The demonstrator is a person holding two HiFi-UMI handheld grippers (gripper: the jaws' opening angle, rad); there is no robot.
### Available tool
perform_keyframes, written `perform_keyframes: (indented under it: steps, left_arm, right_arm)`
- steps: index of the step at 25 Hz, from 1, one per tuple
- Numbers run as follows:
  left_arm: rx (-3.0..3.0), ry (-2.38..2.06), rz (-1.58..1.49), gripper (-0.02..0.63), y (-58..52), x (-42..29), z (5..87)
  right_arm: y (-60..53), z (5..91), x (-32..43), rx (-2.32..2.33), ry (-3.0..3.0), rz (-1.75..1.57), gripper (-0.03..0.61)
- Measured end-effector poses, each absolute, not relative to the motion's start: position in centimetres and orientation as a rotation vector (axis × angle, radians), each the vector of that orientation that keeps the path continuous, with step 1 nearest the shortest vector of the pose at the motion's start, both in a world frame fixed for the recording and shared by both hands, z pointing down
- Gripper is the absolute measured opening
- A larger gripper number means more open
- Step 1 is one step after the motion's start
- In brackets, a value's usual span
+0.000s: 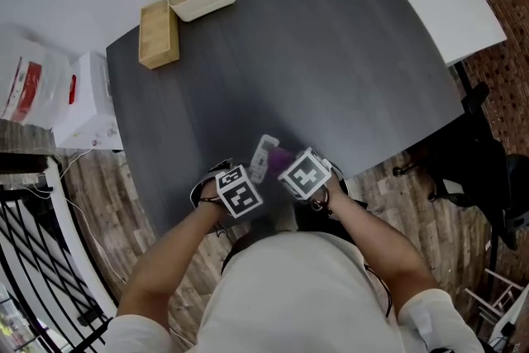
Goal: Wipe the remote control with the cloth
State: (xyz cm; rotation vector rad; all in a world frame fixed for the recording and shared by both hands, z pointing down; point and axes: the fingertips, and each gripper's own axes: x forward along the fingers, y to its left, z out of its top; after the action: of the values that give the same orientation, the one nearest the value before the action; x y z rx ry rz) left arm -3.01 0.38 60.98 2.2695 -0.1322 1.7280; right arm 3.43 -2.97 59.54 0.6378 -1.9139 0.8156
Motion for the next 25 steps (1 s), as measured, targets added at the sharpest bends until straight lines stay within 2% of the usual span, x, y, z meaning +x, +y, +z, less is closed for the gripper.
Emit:
perform_keyframes:
  steps: [4, 21, 25]
  left_arm:
    - [2.236, -0.167, 1.571, 0.331, 1.8, -2.0, 61.0]
    - [2.163, -0.322, 1.417, 0.331, 1.3, -1.9, 61.4]
    - [2.163, -0.405, 1.299, 0.331, 0.9, -2.1, 61.2]
  right_arm:
    - [-5.1, 59.5, 3.7, 0.699, -1.904, 0.793, 0.124]
    - [-6.2, 59.5, 3.1, 0.704, -1.960, 0.762, 0.124]
    - [-6.2, 58.9, 4.0, 0.714, -1.963, 0.793, 0.124]
